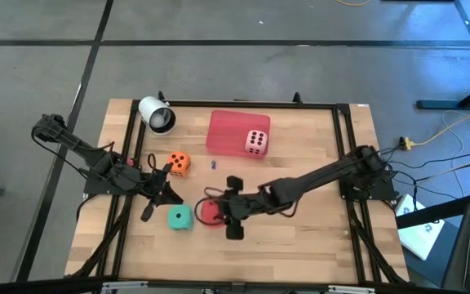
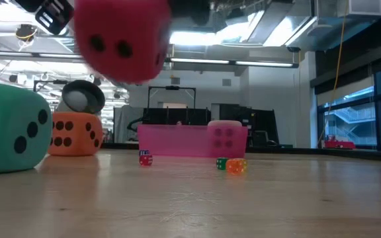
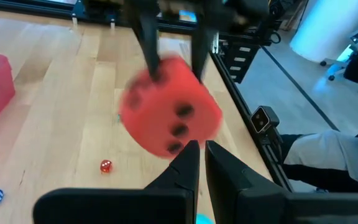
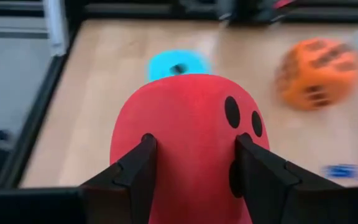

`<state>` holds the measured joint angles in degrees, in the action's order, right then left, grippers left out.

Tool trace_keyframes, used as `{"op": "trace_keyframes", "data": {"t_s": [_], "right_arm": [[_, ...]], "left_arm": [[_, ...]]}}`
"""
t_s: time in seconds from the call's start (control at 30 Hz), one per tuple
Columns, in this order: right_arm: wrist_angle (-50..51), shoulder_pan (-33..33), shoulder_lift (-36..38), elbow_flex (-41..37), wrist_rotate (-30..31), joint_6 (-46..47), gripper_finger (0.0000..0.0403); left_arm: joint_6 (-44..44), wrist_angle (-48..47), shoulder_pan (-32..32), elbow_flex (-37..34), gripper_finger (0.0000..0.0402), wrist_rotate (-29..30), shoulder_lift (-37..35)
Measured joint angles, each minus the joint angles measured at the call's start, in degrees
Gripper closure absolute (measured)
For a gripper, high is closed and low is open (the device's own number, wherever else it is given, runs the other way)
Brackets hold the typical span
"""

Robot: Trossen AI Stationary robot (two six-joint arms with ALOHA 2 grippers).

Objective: Pick & Place Dice
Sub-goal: Put the big red dice into the pink bin

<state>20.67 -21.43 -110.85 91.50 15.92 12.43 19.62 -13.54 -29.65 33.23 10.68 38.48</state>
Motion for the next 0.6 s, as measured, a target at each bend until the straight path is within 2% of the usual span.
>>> {"op": "trace_keyframes", "data": {"t_s": [0.37, 0.47, 0.6], "right_arm": [[14.69, 3.21, 9.0, 0.07, 19.57, -3.43, 0.0216], [17.53, 5.54, 9.76, 0.07, 21.23, -4.68, 0.0216], [18.77, 9.48, 9.77, 0.04, 20.59, -8.32, 0.0216]], "left_arm": [[-0.8, 0.02, 0.0, 0.0, 0.038, 2.17, 0.0], [-1.67, 0.02, 0.0, 0.0, 0.038, 3.11, 0.0], [-1.85, 0.02, 0.0, 0.0, 0.038, 4.57, 0.0]]}}
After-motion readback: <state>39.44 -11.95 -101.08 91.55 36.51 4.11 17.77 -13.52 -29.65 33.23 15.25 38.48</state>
